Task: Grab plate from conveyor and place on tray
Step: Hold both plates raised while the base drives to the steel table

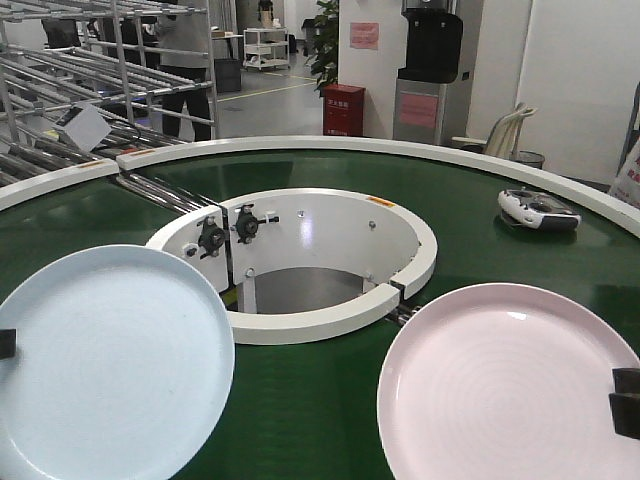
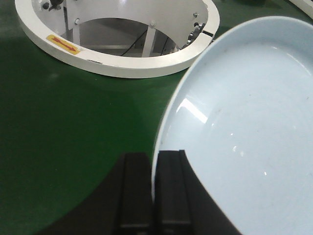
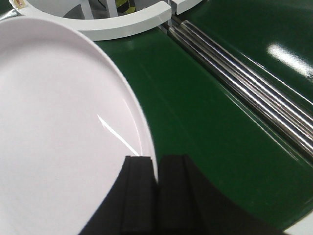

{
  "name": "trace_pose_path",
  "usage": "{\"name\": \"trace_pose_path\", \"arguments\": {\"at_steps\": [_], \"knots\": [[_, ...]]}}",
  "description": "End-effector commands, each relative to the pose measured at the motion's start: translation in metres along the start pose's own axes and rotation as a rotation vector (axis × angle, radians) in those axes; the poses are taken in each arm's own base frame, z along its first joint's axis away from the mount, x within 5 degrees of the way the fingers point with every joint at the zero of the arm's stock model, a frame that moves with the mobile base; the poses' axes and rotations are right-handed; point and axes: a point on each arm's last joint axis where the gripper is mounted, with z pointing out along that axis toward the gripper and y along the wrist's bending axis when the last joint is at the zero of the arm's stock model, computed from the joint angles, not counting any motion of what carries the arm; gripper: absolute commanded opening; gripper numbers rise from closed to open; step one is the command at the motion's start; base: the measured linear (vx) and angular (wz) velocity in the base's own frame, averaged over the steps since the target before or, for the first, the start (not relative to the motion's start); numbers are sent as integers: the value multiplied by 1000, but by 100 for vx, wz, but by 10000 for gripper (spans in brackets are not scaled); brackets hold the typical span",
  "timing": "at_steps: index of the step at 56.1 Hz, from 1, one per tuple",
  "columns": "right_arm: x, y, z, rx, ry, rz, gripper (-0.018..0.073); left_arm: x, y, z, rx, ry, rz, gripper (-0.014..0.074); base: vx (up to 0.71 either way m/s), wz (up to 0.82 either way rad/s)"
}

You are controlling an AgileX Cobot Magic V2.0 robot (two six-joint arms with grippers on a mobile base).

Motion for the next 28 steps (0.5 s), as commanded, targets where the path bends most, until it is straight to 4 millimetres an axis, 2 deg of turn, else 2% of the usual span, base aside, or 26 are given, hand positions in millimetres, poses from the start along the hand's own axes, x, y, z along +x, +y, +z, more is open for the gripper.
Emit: {"name": "trace_pose_path", "arguments": {"at_steps": [1, 28], "knots": [[-12, 0, -9, 0, -106, -1, -9, -14, -7, -10, 9, -104, -14, 0, 0, 0], [-12, -1, -9, 4, -106, -6, -9, -14, -7, -10, 10, -104, -14, 1, 0, -2]]}}
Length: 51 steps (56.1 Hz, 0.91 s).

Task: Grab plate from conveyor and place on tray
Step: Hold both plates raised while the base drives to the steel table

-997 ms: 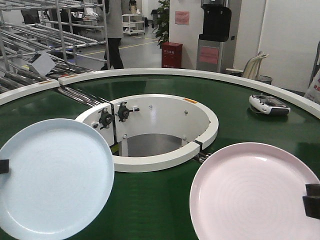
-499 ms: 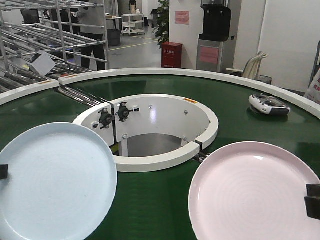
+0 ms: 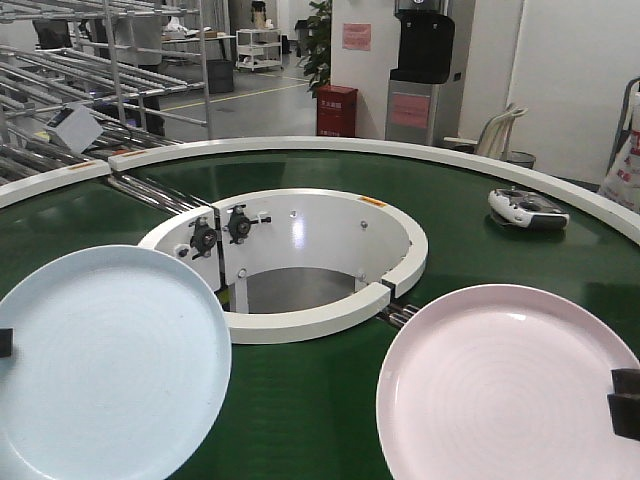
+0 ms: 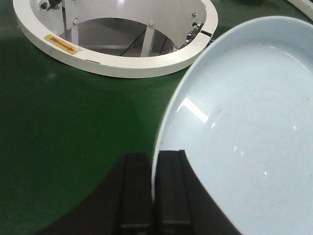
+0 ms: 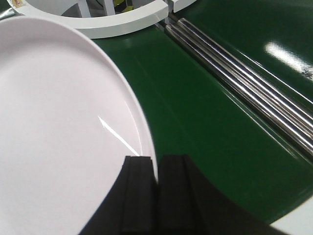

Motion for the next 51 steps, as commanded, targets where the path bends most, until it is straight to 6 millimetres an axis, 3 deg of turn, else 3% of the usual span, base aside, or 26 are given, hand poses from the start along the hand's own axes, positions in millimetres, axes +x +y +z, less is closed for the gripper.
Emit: {"name": "trace_pose_path", "arguments": {"at_steps": [1, 22, 51], "knots": [[-12, -1, -9, 4, -107, -6, -9, -14, -7, -10, 10, -104, -14, 1, -3, -13], [-12, -1, -9, 4, -107, -6, -9, -14, -7, -10, 10, -104, -14, 1, -9, -37], [-12, -1, -9, 4, -107, -6, -9, -14, -7, -10, 10, -104, -14, 3, -17, -65]]}}
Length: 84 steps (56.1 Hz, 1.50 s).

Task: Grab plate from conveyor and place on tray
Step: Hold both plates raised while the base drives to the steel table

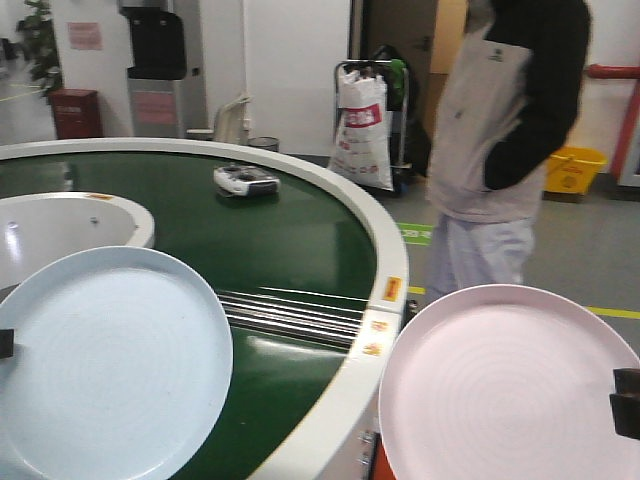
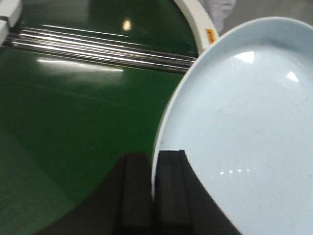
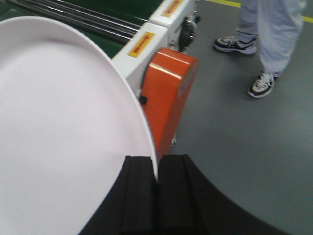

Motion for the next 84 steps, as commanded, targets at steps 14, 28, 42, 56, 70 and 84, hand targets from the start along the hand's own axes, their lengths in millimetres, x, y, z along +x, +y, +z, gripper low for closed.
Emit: {"name": "trace_pose_path", "arguments": {"at_steps": [14, 28, 42, 56, 70, 84], "knots": [[-12, 0, -9, 0, -108, -2, -9, -14, -7, -10, 11, -104, -14, 3, -17, -67], [-12, 0, -9, 0, -107, -2, -9, -14, -7, -10, 11, -104, -14, 3, -14, -59], [-12, 0, -9, 0, -107, -2, -9, -14, -7, -10, 11, -104, -14, 3, -10, -55], [-12, 0, -9, 0, -107, -2, -9, -14, -7, -10, 11, -104, -14, 3, -2, -53], [-12, 0, -9, 0, -107, -2, -9, -14, -7, -10, 11, -104, -14, 3, 10, -55], [-12, 0, -9, 0, -107, -2, -9, -14, -7, -10, 10, -104, -13, 3, 20, -57]]}}
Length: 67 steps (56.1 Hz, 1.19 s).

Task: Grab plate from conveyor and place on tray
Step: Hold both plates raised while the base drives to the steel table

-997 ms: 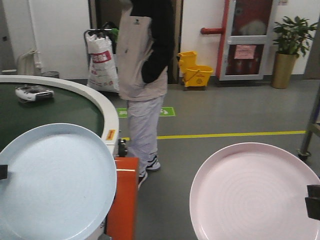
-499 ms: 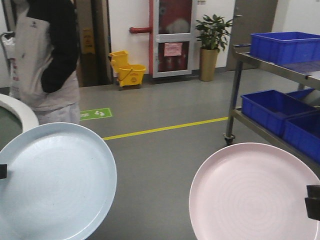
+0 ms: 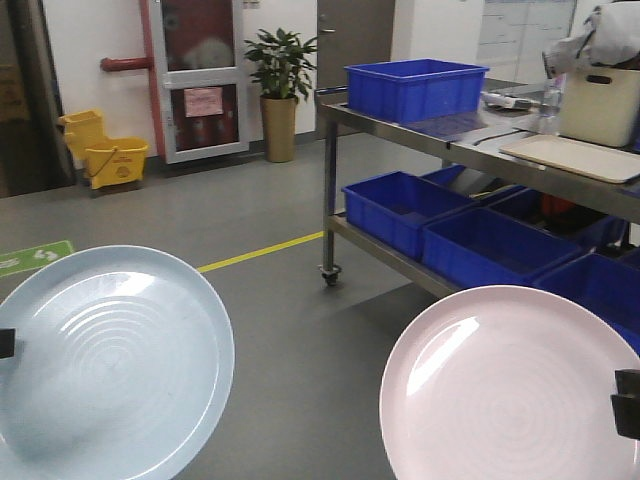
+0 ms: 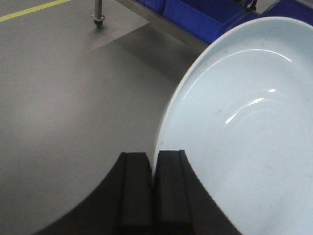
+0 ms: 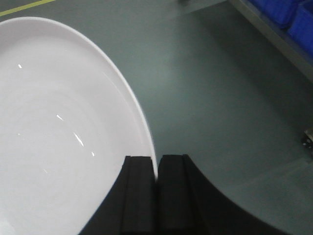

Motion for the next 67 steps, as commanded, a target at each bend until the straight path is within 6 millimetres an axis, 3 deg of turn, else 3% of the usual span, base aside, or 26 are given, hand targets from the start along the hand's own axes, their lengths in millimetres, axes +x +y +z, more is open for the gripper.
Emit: {"name": "trace_pose_path", "arguments": {"at_steps": [1, 27, 67], "knots": [[-13, 0, -9, 0, -110, -2, -9, -14, -6, -9, 9, -99, -15, 3, 23, -49], [-13, 0, -9, 0, -110, -2, -9, -14, -6, -9, 9, -99, -15, 3, 30, -22], [-13, 0, -9, 0, -110, -2, -9, -14, -6, -9, 9, -99, -15, 3, 48, 20]]}}
